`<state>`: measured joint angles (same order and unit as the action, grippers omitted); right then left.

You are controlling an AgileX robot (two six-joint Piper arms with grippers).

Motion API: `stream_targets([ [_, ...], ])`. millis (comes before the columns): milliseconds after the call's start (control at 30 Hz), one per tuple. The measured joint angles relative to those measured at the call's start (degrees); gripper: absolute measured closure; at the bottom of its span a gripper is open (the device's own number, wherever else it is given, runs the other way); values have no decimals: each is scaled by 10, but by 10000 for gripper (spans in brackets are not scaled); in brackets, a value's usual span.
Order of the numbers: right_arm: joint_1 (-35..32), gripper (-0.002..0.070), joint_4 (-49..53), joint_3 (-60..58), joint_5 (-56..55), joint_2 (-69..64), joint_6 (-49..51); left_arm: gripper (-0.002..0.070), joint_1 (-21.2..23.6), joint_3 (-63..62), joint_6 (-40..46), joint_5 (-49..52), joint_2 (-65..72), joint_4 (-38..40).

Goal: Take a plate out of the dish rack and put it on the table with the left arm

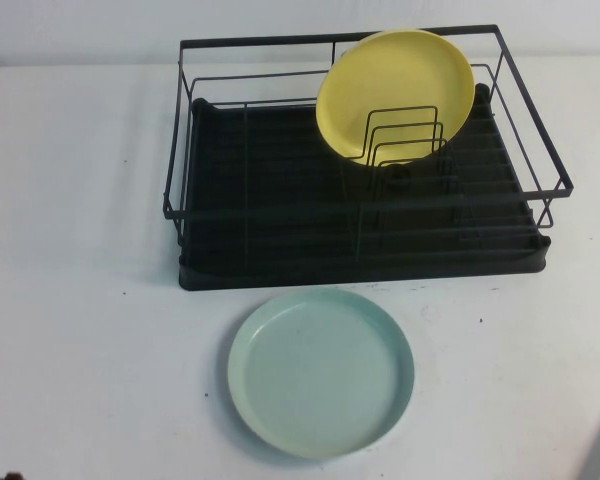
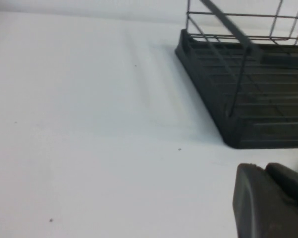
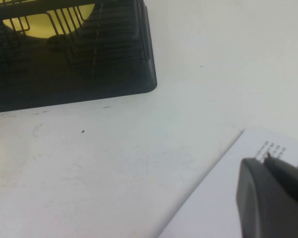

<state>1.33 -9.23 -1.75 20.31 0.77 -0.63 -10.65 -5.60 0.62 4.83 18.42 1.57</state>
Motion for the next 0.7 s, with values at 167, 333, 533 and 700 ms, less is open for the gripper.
stream_targets([
  [167, 0, 694, 0, 0, 0, 0, 0, 676, 40, 68, -6, 27, -107, -30],
  [333, 0, 694, 0, 0, 0, 0, 0, 676, 44, 70, 1, 124, -177, -35],
  [533, 0, 694, 0, 0, 0, 0, 0, 676, 44, 70, 10, 149, -189, -36],
  [700, 0, 694, 0, 0, 0, 0, 0, 676, 44, 70, 11, 149, -189, -37],
])
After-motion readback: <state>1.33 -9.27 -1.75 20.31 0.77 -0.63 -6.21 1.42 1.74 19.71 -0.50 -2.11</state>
